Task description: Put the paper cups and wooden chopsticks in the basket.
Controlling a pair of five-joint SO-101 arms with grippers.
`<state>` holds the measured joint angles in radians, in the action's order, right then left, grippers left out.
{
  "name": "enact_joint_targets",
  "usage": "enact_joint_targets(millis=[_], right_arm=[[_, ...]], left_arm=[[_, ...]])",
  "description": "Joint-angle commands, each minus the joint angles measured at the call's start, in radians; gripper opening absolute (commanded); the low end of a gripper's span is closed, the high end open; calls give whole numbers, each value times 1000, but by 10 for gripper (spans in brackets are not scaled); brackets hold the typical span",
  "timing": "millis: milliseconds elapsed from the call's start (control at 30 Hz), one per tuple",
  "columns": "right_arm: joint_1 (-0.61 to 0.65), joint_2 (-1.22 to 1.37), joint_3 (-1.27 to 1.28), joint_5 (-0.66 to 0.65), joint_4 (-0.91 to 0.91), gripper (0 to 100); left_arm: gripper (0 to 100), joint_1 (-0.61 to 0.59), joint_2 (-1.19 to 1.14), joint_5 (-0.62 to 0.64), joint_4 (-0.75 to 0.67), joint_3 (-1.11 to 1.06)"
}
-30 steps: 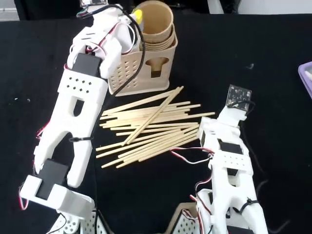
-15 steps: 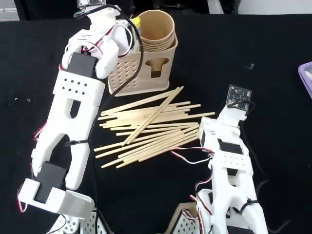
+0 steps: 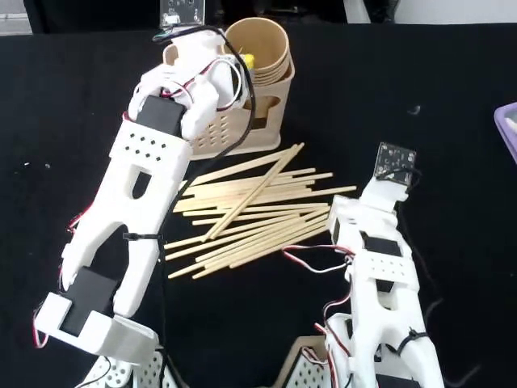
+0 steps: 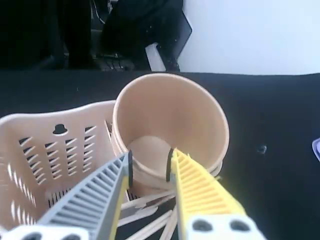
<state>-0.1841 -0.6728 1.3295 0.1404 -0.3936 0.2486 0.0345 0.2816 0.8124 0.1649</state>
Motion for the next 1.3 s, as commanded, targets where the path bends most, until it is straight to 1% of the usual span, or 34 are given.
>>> enact_joint_targets(millis=[0,167,333,500,633,833,967,1100,1167,1267], right_arm=[[15,-22,-5,11,23,15],[15,-22,-4,11,23,15],[15,-22,-4,11,25,15],[15,-22,-4,11,25,15],[15,-22,-4,11,25,15],[15,-22,-4,11,25,15],[15,-22,-4,11,25,15],[15,-22,-2,11,25,15],[14,-22,-2,11,25,15],[6,-30,-1,11,23,12]], left_arm=[[145,8,14,0,-72,-51],[145,18,14,0,-94,-90],[145,8,15,0,-141,-85],[145,7,31,0,-141,-58],[145,-18,80,0,-141,-5],[145,-67,207,0,-137,8],[145,-96,304,0,-52,10],[146,-88,377,-3,158,8],[146,-76,379,-55,245,-18],[145,-19,385,-181,334,-120]])
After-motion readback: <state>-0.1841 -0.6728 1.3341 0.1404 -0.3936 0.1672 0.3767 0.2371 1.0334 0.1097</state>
